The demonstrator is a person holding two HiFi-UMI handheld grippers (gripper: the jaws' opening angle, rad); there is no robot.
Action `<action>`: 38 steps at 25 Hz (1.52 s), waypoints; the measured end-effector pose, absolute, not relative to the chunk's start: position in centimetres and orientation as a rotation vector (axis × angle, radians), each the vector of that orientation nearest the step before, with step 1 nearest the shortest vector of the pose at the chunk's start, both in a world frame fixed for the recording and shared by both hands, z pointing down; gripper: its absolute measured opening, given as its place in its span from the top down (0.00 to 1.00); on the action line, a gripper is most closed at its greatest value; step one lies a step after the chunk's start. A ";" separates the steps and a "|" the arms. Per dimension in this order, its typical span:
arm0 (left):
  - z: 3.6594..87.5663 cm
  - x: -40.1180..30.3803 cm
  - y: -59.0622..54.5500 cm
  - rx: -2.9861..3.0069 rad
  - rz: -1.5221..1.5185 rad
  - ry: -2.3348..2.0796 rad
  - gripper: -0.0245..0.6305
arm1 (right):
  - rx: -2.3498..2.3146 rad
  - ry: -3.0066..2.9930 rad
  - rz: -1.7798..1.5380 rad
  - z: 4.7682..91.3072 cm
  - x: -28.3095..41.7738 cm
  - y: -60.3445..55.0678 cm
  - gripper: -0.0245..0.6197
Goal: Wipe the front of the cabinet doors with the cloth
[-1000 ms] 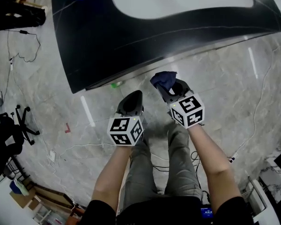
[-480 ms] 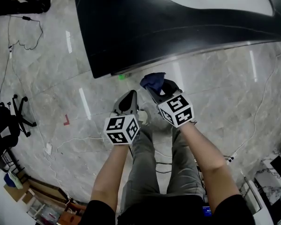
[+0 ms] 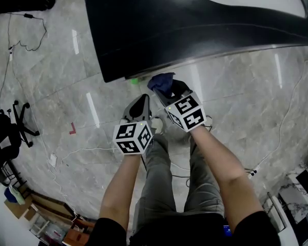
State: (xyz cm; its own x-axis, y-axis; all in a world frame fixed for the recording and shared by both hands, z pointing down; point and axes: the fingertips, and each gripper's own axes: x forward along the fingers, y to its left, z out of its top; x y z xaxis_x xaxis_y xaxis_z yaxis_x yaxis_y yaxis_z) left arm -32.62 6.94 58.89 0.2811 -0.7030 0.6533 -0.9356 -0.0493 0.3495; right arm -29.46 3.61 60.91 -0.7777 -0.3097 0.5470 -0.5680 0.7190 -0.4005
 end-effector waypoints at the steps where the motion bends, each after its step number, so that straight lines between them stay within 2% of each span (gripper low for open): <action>1: 58.9 -32.5 6.8 1.814 0.398 -1.482 0.95 | 0.675 -2.479 0.778 60.9 -29.4 3.3 0.77; 9: 59.0 -30.0 5.8 1.832 0.405 -1.460 0.95 | 0.706 -2.477 0.725 60.3 -26.4 1.0 0.77; 23: 59.2 -22.1 3.2 1.902 0.429 -1.369 0.95 | 0.902 -2.407 0.719 61.3 -14.1 -3.9 0.77; 38: 59.1 -16.6 1.1 1.954 0.442 -1.317 0.95 | 0.994 -2.365 0.720 62.0 -7.1 -6.2 0.77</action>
